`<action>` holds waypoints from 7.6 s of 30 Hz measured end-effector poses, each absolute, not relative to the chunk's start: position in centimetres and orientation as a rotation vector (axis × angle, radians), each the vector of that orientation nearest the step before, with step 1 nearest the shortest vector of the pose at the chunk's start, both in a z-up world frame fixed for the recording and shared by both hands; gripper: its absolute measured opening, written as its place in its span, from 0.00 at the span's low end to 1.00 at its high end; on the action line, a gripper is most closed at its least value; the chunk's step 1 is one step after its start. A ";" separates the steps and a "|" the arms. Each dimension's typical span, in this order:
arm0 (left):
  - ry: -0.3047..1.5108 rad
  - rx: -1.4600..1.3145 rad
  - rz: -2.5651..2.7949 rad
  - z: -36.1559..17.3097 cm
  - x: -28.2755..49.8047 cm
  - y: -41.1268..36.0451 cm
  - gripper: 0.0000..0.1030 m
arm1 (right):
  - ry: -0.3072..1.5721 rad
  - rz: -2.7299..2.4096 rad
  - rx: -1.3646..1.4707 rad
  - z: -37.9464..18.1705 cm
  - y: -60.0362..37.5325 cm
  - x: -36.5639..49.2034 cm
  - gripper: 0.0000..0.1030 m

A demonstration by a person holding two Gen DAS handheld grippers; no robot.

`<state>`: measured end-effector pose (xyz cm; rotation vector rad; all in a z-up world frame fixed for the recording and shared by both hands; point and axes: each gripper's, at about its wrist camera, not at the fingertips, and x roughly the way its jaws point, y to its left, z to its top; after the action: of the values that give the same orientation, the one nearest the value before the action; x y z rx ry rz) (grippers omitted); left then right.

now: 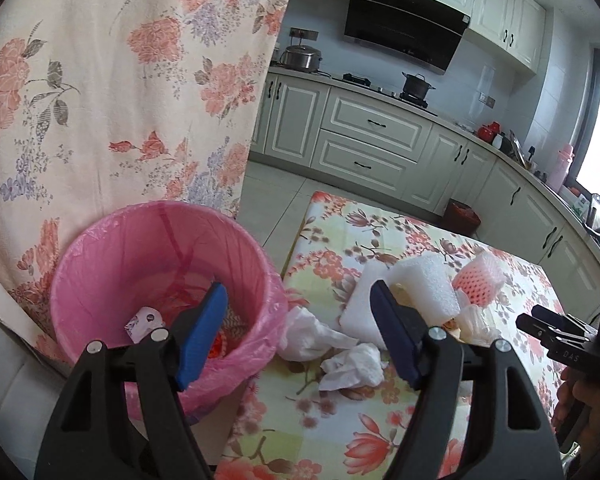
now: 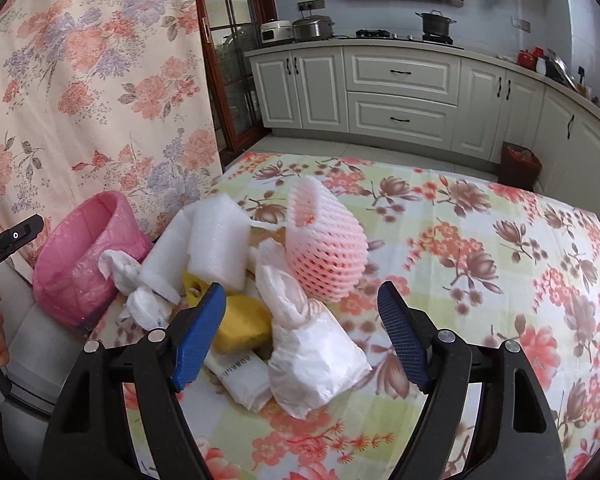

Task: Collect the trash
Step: 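Move both tools back over the trash pile on the table, then grasp the yellow sponge with the left gripper while the right grasps a white plastic bag, then carry the yellow sponge and white bag over the pink wastebasket with both grippers, then open the right gripper dropping the bag while the left opens releasing the sponge, then move both tools back over the trash pile on the table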

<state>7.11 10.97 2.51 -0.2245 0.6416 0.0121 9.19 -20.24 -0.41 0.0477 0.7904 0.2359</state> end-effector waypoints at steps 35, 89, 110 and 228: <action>0.814 -0.149 -0.226 -2.1 10.4 -1.7 0.72 | 0.951 0.310 0.051 -8.1 -21.9 10.1 0.59; 0.731 -0.109 -0.304 1.5 8.1 -1.9 0.46 | 0.830 0.347 0.060 -1.0 -22.8 6.1 0.40; 0.559 -0.229 0.109 5.9 3.1 18.0 0.46 | 0.716 0.517 -0.059 5.7 -11.3 9.4 0.40; 0.775 -0.153 -0.066 1.2 8.2 7.0 0.66 | 0.904 0.388 0.045 -3.6 -18.5 8.6 0.80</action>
<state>8.22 7.01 1.18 -0.1526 0.7750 -0.0659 8.58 -18.50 -3.56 0.0453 0.9041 0.3880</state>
